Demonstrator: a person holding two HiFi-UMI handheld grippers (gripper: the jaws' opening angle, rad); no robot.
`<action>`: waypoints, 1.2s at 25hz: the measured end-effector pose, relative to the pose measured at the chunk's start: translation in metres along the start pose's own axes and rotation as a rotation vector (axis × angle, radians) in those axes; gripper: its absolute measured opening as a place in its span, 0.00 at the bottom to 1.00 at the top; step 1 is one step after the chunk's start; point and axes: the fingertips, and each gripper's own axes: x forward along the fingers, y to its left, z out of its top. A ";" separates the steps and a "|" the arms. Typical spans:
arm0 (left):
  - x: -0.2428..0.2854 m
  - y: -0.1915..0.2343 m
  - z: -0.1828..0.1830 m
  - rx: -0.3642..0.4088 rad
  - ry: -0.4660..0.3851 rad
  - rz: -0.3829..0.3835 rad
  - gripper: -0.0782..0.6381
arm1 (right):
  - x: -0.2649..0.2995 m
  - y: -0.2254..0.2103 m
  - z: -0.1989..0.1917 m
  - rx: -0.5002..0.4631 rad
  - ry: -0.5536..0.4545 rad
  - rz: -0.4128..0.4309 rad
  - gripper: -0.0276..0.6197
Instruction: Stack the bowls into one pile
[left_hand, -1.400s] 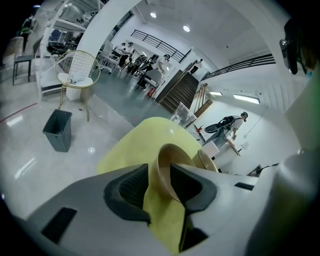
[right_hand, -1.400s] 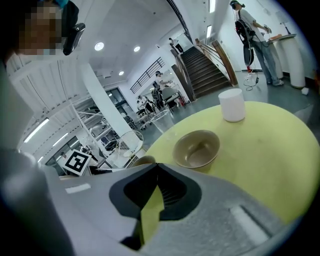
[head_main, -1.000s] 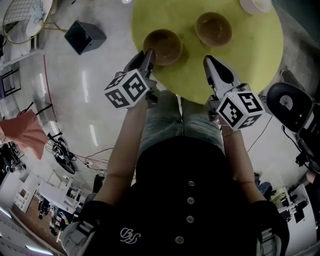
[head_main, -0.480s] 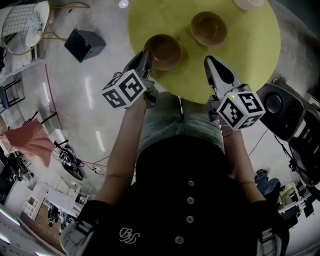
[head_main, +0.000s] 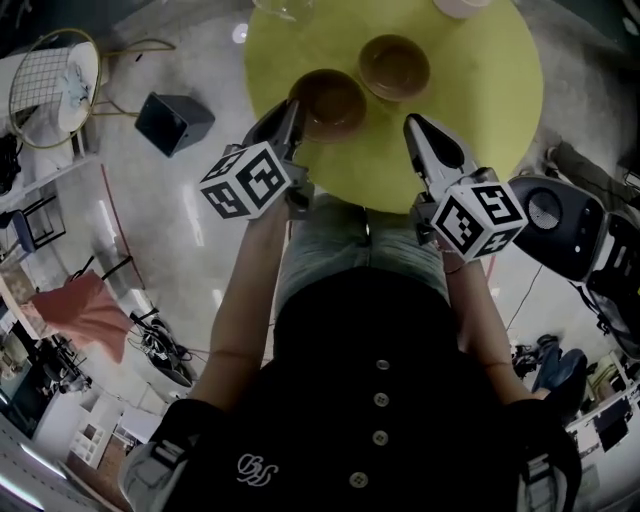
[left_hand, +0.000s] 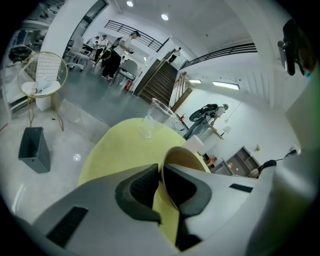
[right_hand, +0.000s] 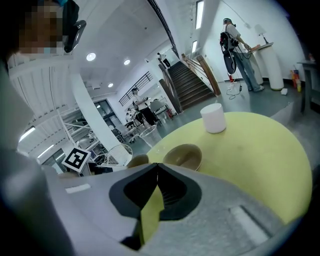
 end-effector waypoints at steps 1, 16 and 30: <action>0.004 -0.006 0.004 0.010 0.001 -0.011 0.16 | -0.002 -0.002 0.003 0.001 -0.007 -0.005 0.05; 0.053 -0.081 0.035 0.138 0.028 -0.128 0.16 | -0.037 -0.028 0.047 0.029 -0.145 -0.084 0.05; 0.099 -0.091 0.025 0.218 0.115 -0.132 0.16 | -0.062 -0.066 0.040 0.112 -0.185 -0.209 0.05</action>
